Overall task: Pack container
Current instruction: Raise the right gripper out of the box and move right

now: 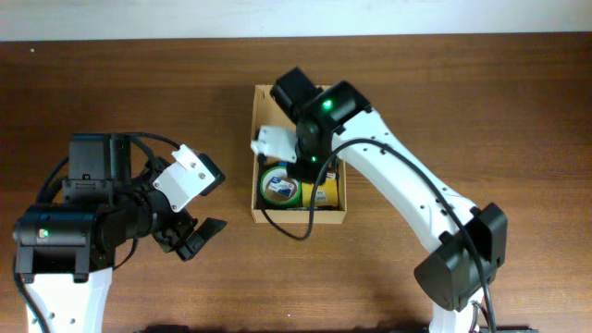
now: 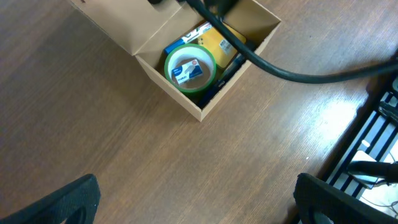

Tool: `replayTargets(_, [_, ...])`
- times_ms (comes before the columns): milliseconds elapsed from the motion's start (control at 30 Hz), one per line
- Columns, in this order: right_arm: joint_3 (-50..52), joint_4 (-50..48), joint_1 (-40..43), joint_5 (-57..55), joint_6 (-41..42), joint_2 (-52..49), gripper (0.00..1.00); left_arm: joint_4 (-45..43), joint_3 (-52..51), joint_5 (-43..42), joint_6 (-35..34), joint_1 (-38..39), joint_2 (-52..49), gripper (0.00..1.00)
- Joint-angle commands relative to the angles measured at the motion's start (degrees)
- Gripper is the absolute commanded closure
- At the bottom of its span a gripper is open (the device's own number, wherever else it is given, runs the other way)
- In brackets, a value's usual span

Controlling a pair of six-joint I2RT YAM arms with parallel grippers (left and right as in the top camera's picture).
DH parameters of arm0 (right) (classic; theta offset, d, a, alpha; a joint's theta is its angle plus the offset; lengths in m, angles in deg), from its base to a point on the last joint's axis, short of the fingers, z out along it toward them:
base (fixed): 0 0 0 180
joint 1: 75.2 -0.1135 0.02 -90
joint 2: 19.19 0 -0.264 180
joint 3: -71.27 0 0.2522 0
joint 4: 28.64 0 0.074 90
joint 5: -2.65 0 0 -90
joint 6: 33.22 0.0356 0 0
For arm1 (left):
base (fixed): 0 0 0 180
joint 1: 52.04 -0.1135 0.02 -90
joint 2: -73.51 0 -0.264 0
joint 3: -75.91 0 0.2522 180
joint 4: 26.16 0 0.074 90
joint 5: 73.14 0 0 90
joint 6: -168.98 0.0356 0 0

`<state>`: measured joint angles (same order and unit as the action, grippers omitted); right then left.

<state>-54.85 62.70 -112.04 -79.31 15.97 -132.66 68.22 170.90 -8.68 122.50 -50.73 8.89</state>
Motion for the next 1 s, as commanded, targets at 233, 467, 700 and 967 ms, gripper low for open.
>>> replayTargets(233, [-8.13, 0.0, 5.53, 0.24, 8.72, 2.36, 0.96, 0.0, 1.05, -1.03, 0.76, -0.35, 0.07, 0.01])
replayTargets(467, [-8.13, 0.04, 12.98, 3.52, 12.22, 2.54, 0.96, 0.0, 1.05, -1.05, 0.76, -0.35, 0.07, 0.0])
replayTargets(700, [-8.13, 0.09, 20.17, 5.64, 14.49, 2.54, 0.96, -1.11, 1.05, 3.5, 0.85, -0.35, 0.07, 0.01])
replayTargets(967, [-8.09, 0.22, 26.6, 9.6, 14.78, 2.54, 0.96, -2.67, 1.05, 10.23, 0.81, -0.35, 0.07, 0.01])
